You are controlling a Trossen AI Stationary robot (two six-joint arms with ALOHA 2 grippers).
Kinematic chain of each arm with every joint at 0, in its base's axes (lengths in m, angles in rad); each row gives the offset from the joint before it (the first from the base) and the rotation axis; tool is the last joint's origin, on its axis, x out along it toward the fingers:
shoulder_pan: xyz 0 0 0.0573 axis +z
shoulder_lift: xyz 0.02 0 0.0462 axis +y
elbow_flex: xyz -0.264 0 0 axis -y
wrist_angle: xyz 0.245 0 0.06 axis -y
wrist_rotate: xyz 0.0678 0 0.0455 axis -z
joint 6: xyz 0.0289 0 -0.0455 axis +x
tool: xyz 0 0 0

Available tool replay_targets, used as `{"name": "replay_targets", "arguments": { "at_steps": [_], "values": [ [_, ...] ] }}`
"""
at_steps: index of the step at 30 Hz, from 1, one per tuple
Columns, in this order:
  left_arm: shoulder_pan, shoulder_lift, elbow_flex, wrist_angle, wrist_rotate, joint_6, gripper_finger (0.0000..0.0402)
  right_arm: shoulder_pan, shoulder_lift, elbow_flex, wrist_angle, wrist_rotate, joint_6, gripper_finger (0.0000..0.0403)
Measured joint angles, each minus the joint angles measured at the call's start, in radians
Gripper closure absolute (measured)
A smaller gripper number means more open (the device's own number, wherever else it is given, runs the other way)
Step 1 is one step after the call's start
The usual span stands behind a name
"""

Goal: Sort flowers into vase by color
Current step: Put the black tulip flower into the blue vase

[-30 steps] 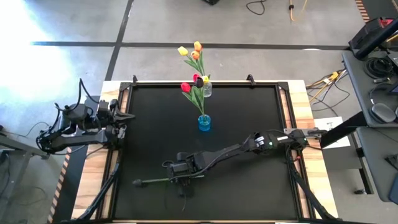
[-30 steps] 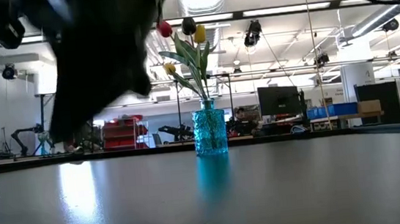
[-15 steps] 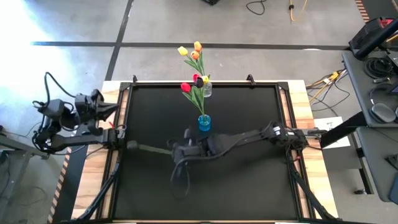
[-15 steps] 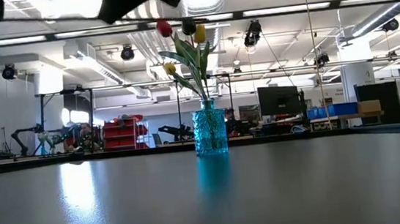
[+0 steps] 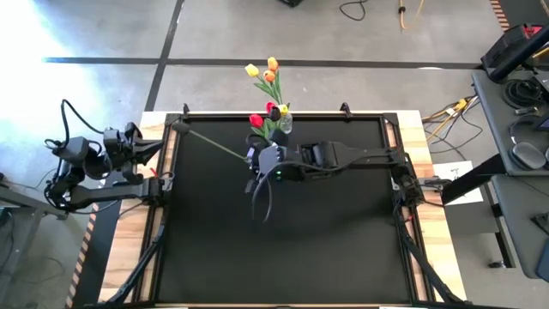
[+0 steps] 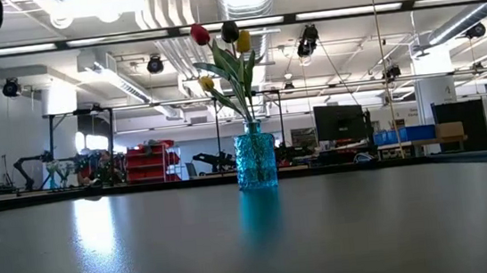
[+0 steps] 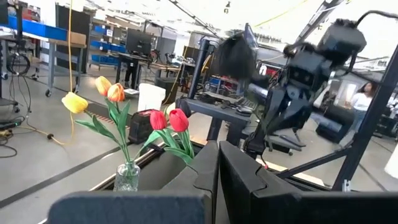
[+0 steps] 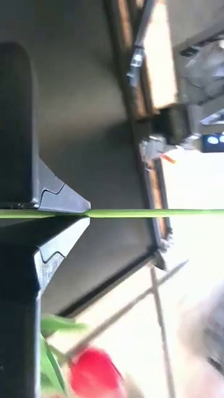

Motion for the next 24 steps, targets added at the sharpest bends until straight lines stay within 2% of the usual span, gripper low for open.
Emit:
{"name": "replay_targets", "arguments": {
  "at_steps": [7,11,19,24],
  "values": [
    [0.000,0.000,0.028,-0.003,0.000,0.022,0.0402,-0.004,-0.006,-0.005,0.029,0.051,-0.029,0.0394],
    [0.000,-0.001,0.069,-0.032,-0.001,0.033,0.0402,-0.024,-0.007,-0.039,0.065,0.035,-0.028,0.0394],
    [0.000,-0.001,0.114,-0.044,-0.001,0.054,0.0402,-0.118,-0.006,-0.221,0.274,-0.321,0.004,0.0394],
    [0.000,-0.001,0.115,-0.065,-0.001,0.053,0.0402,-0.138,-0.026,-0.312,0.404,-0.369,-0.086,0.0394]
  ]
}}
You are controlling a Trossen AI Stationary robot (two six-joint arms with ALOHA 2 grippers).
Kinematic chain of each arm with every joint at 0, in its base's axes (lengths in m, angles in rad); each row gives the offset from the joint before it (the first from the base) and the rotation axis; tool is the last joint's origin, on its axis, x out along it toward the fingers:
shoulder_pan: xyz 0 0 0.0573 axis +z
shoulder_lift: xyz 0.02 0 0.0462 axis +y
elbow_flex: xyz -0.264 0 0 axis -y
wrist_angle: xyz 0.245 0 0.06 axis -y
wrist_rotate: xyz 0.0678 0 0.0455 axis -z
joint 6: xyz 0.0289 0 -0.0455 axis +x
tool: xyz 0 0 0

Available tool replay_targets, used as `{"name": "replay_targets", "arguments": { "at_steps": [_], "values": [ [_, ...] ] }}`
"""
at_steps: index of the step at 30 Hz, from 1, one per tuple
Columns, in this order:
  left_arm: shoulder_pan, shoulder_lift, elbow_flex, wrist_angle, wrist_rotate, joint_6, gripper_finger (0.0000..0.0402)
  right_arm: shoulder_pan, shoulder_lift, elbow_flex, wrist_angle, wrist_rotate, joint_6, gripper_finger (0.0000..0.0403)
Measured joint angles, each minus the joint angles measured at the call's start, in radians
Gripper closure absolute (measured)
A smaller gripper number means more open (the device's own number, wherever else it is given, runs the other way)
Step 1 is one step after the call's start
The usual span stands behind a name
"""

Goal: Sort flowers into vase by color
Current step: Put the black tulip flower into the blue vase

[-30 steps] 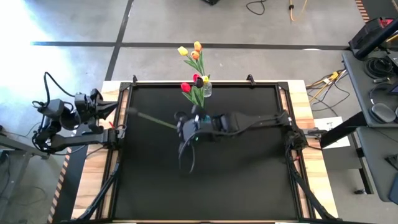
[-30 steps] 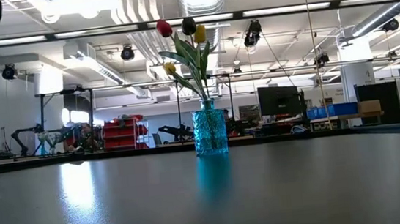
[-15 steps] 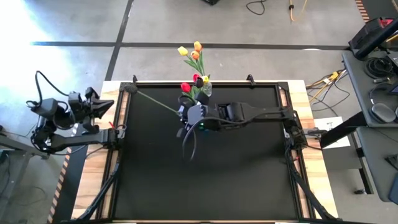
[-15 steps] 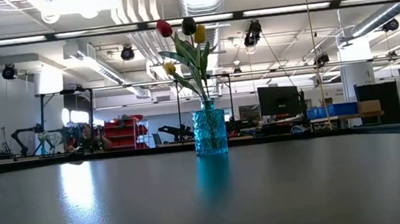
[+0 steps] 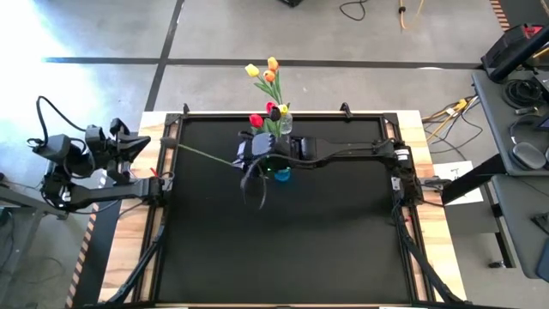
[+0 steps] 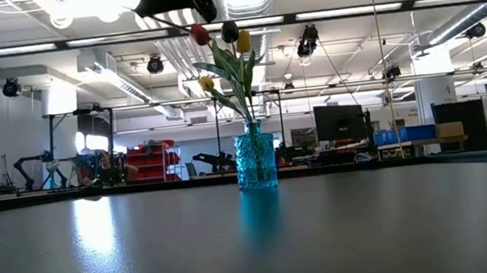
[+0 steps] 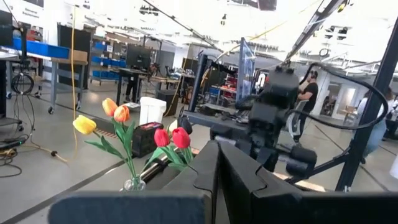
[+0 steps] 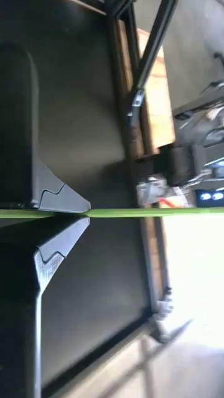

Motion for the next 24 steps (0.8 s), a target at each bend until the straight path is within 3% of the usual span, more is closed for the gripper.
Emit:
{"name": "replay_targets", "arguments": {
  "at_steps": [7,13,18,24],
  "values": [
    [0.000,0.001,-0.002,-0.003,0.000,-0.015,0.0402,-0.031,-0.165,-0.247,0.264,-0.035,-0.043,0.0394],
    [0.000,0.003,-0.002,-0.001,-0.012,-0.015,0.0402,-0.027,-0.319,-0.530,0.404,0.035,-0.023,0.0394],
    [0.000,0.003,-0.002,0.001,-0.029,-0.014,0.0402,-0.030,-0.448,-0.773,0.716,0.132,-0.035,0.0394],
    [0.000,0.003,-0.002,0.009,-0.028,-0.021,0.0402,-0.030,-0.503,-1.036,1.126,0.235,-0.065,0.0394]
  ]
}}
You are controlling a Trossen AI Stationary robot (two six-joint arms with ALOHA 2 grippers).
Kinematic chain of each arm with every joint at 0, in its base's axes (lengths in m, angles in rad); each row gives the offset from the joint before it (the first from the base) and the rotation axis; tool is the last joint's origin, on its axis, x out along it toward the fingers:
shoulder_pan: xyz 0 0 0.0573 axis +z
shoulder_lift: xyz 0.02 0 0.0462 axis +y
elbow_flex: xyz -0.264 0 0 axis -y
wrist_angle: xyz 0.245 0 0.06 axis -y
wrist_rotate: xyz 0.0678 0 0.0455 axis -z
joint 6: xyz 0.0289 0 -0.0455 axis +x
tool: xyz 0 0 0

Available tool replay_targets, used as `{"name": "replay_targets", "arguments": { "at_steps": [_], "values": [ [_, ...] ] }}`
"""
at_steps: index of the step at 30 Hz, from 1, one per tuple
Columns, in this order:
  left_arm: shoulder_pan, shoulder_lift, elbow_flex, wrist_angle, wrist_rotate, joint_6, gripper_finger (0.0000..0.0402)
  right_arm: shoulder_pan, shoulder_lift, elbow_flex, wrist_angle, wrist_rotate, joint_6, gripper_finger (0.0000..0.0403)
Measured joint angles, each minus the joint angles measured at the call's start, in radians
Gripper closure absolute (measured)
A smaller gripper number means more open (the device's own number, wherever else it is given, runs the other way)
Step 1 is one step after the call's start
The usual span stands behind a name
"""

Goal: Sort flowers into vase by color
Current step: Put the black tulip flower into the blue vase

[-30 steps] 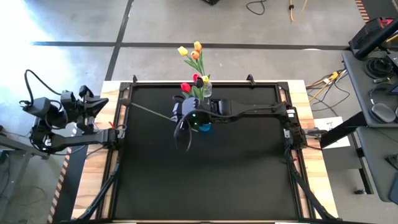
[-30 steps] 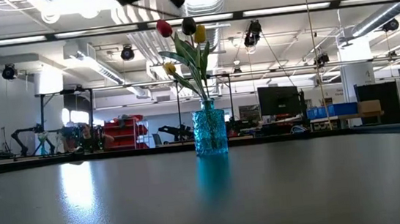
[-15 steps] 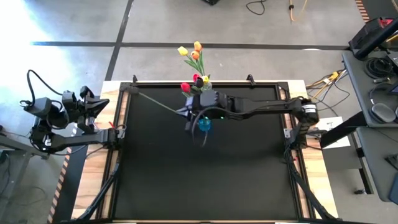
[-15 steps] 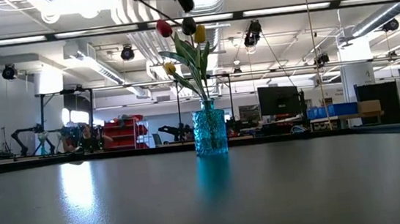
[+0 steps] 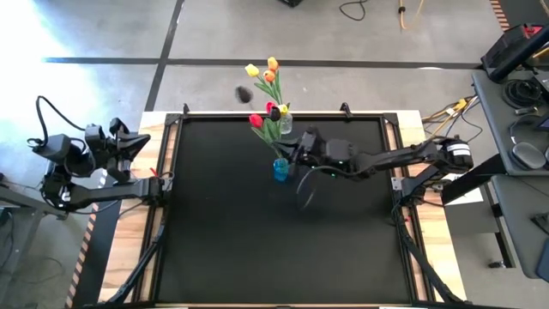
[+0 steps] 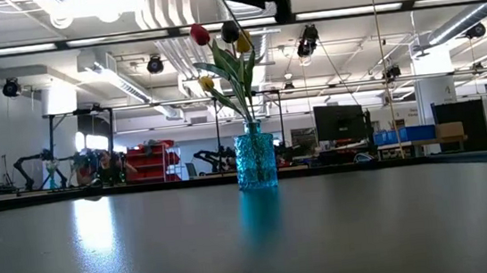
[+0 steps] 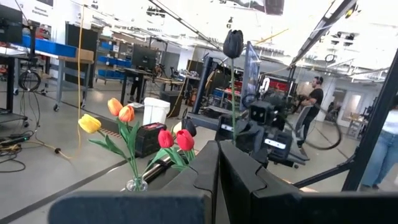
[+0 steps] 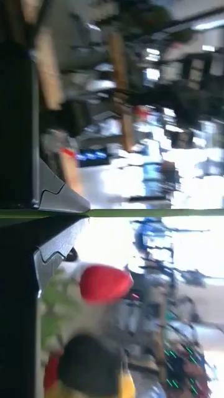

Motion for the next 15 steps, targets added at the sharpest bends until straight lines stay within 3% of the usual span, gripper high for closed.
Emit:
{"name": "replay_targets", "arguments": {
  "at_steps": [7,12,15],
  "values": [
    [0.000,0.000,0.000,0.005,0.000,-0.013,0.0402,-0.003,0.043,-0.190,0.387,0.103,-0.004,0.0394],
    [0.000,0.000,0.000,0.005,0.000,-0.014,0.0402,-0.007,0.098,-0.224,0.484,0.158,0.000,0.0394],
    [0.000,0.001,-0.003,0.025,-0.018,-0.040,0.0402,-0.007,0.123,-0.221,0.520,0.134,0.017,0.0394]
  ]
}}
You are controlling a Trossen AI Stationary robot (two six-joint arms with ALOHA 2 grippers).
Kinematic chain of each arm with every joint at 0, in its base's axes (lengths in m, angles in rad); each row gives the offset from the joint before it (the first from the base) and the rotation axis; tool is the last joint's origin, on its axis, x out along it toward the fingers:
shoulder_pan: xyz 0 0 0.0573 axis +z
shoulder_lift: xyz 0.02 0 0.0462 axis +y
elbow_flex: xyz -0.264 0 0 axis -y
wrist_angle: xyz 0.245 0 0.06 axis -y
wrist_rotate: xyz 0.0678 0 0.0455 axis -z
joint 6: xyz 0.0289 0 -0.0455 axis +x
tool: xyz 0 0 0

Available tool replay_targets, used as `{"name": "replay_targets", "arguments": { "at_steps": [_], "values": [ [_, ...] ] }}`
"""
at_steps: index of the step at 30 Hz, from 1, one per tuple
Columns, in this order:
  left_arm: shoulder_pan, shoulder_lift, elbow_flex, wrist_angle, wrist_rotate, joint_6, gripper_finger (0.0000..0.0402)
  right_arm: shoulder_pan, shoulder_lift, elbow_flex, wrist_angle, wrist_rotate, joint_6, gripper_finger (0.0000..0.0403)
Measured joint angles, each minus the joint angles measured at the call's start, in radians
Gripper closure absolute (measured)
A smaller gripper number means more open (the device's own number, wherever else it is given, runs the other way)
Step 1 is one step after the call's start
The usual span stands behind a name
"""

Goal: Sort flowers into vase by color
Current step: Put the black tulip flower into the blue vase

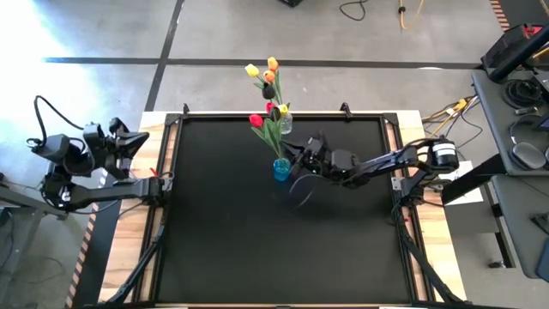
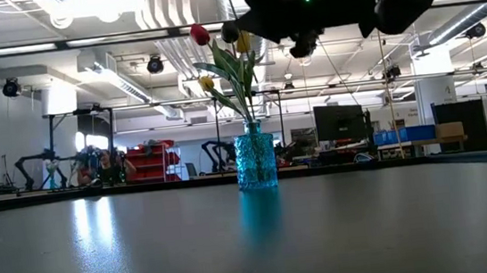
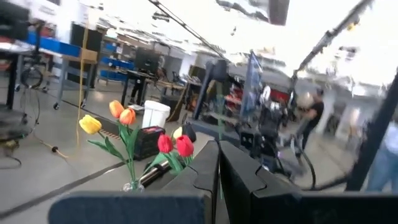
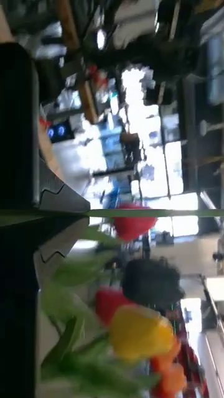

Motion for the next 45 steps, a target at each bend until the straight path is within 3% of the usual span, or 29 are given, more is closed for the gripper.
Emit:
{"name": "replay_targets", "arguments": {
  "at_steps": [4,8,14,17,26,31,36,40,45],
  "values": [
    [0.000,0.053,-0.014,0.049,-0.028,-0.093,0.0402,0.014,-0.003,0.033,0.014,-0.056,0.034,0.0394],
    [0.000,0.190,-0.024,0.095,-0.012,-0.111,0.0402,0.024,-0.004,0.082,-0.006,-0.067,0.002,0.0394],
    [0.000,0.439,-0.031,0.461,0.163,-0.048,0.0402,0.023,-0.005,0.204,-0.220,-0.116,0.011,0.0394],
    [0.001,0.553,0.008,0.557,0.191,-0.049,0.0402,0.029,-0.005,0.274,-0.319,-0.127,-0.010,0.0394],
    [0.056,0.833,0.300,0.433,0.212,-0.025,0.0398,0.039,-0.005,0.414,-0.466,-0.191,-0.068,0.0394],
    [0.071,0.931,0.435,0.345,0.224,0.005,0.0364,0.042,-0.005,0.428,-0.465,-0.198,-0.090,0.0394],
    [0.089,0.993,0.466,0.348,0.366,0.005,0.0320,0.046,-0.005,0.428,-0.464,-0.198,-0.094,0.0394],
    [0.091,1.012,0.461,0.388,0.396,0.026,0.0295,0.048,-0.005,0.428,-0.463,-0.198,-0.095,0.0394],
    [0.093,1.000,0.462,0.409,0.422,0.058,0.0294,0.048,-0.005,0.428,-0.463,-0.198,-0.095,0.0394]
  ]
}}
